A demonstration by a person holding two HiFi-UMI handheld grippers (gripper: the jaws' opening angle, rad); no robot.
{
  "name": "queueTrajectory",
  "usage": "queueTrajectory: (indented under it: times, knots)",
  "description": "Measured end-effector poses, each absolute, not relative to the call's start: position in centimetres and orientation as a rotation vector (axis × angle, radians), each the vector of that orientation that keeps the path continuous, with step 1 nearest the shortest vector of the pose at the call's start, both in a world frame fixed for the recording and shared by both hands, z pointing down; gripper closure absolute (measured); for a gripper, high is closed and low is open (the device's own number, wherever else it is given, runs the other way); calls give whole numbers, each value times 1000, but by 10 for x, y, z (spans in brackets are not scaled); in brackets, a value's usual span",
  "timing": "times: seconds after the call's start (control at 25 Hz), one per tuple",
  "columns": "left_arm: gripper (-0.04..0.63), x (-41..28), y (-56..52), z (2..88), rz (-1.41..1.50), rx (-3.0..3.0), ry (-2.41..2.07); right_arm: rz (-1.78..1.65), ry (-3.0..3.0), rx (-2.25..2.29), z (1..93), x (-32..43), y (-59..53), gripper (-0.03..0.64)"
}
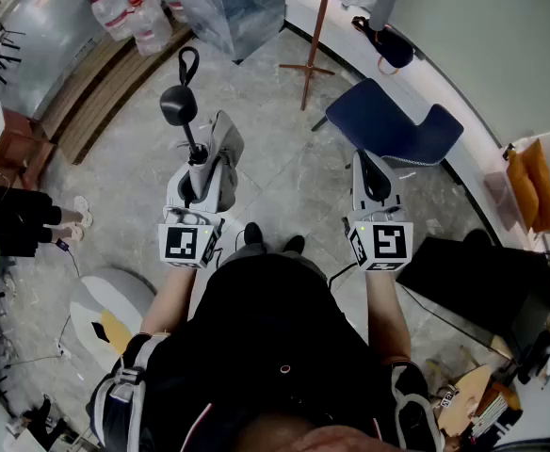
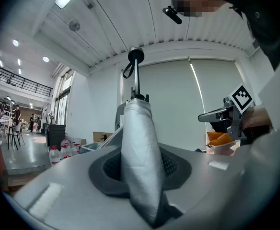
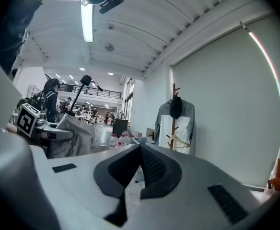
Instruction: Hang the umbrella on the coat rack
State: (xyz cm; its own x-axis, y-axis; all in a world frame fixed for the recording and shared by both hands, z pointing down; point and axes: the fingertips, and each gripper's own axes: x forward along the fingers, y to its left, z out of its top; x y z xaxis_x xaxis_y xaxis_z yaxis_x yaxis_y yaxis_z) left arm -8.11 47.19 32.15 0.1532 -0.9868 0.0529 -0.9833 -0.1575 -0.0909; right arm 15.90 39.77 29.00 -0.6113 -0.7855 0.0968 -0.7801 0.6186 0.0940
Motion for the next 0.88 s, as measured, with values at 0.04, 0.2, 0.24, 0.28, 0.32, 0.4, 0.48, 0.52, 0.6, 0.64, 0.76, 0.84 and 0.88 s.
queueTrajectory:
  times: [0.04,0.2,0.24,0.28,0.32,0.4,0.48,0.52,0.6,0.64,0.76,0.84,0.88]
  knots:
    - [491,-82,473,322,-158,-2360,2017,-61,-2705,1317,291,159,398,618]
    - [491,-82,472,321,-150,-2351,2020,-57,-2699,1312,292,160,396,618]
    - [491,-81,471,321,-146,-2350,2023,-58,-2699,1309,292,160,396,618]
    - [491,-82,471,322,-145,-2347,2026,-59,-2699,1306,292,160,395,618]
    - [491,-82,471,322,-145,-2345,2029,-60,-2699,1302,293,159,395,618]
    - [491,-82,471,322,-147,-2340,2030,-60,-2699,1296,294,158,395,618]
    - [491,-82,471,321,-145,-2336,2028,-62,-2698,1291,295,157,396,618]
    - [491,-83,472,321,-144,-2335,2031,-64,-2698,1290,295,157,396,618]
    - [491,-84,472,322,-141,-2334,2033,-67,-2696,1288,295,156,396,618]
    - [491,-84,472,322,-142,-2333,2035,-67,-2694,1290,295,156,396,618]
    - [491,-83,471,320,-143,-2331,2030,-68,-2690,1295,297,157,395,618]
    - [491,-82,471,314,-121,-2327,2021,-75,-2689,1298,296,156,397,617]
    - [491,-83,471,313,-110,-2325,2021,-86,-2690,1298,295,154,398,617]
